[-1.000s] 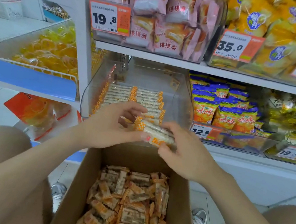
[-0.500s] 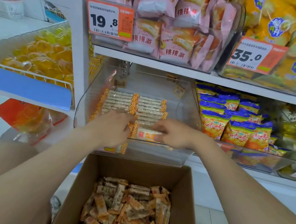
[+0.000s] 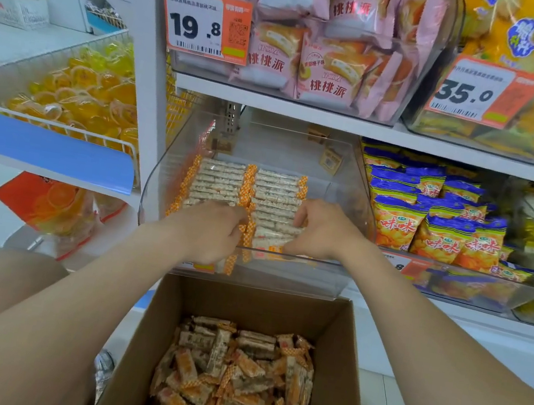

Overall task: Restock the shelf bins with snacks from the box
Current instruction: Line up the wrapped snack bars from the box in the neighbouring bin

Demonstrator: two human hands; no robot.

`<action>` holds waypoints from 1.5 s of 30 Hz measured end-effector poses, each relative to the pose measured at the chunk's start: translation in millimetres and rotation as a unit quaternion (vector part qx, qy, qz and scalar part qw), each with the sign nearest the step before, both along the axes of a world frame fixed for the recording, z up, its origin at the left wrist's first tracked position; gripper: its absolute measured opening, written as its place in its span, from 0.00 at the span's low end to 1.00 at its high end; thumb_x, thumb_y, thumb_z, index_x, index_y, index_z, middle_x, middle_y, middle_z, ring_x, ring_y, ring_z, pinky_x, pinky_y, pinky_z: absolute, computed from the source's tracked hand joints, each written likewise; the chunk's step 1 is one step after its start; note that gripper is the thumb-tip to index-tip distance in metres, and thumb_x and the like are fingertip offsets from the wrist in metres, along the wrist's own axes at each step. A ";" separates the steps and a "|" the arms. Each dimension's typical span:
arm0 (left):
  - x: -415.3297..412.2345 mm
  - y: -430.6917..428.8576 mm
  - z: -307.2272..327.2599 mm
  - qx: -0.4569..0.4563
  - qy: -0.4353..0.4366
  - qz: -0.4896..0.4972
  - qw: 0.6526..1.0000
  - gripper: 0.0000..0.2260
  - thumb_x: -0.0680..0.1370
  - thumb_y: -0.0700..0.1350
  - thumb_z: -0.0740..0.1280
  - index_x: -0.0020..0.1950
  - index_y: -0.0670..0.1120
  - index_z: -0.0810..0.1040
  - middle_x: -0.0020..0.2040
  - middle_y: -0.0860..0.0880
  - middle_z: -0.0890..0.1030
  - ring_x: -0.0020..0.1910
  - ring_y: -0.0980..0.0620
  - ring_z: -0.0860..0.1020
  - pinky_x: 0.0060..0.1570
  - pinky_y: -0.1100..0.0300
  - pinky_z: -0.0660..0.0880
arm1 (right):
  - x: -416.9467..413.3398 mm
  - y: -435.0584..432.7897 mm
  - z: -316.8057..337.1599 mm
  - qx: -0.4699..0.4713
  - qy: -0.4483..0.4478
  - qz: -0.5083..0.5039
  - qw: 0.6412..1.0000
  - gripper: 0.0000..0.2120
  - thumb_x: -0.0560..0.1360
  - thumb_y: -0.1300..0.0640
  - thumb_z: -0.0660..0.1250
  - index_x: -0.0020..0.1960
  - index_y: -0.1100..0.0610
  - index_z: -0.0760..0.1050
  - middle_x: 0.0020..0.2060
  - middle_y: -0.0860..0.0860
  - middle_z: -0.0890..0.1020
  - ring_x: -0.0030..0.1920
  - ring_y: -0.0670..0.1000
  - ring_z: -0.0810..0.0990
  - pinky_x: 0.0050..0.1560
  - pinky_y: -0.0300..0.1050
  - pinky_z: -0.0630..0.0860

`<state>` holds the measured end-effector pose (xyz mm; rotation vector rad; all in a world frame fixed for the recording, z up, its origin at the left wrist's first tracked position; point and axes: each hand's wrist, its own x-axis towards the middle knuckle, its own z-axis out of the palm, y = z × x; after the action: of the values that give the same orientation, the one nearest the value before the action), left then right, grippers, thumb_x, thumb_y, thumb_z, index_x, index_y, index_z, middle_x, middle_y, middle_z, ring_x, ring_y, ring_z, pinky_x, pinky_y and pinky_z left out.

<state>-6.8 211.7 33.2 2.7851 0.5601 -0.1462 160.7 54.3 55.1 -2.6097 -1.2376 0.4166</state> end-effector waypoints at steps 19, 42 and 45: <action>-8.2 -11.9 13.9 0.017 -0.114 0.001 0.993 0.17 0.82 0.49 0.59 0.70 0.52 0.78 0.66 0.49 0.81 0.56 0.45 0.80 0.56 0.49 0.79 | -20.9 -13.9 26.6 -0.016 -0.007 -0.040 0.999 0.22 0.80 0.48 0.71 0.70 0.56 0.74 0.62 0.54 0.80 0.61 0.58 0.81 0.54 0.46 0.76; -55.0 -82.5 -199.1 -0.011 0.224 -0.054 0.973 0.12 0.82 0.39 0.61 0.62 0.48 0.79 0.57 0.46 0.83 0.50 0.46 0.81 0.52 0.49 0.83 | -107.5 -100.5 -200.5 -0.223 0.108 0.084 0.965 0.08 0.82 0.58 0.61 0.47 0.57 0.76 0.44 0.53 0.80 0.46 0.56 0.81 0.47 0.55 0.83; -51.8 -77.4 -227.2 0.010 0.176 0.008 0.984 0.11 0.82 0.40 0.62 0.61 0.47 0.80 0.59 0.45 0.82 0.52 0.44 0.81 0.52 0.49 0.82 | -105.5 -101.4 -233.8 -0.226 0.139 0.040 0.963 0.11 0.83 0.57 0.63 0.63 0.59 0.75 0.57 0.55 0.78 0.55 0.58 0.80 0.55 0.52 0.82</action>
<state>-58.6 134.3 -194.0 2.7874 0.6672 -0.6417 55.2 -47.1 -178.7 -2.7254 -1.2693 1.1617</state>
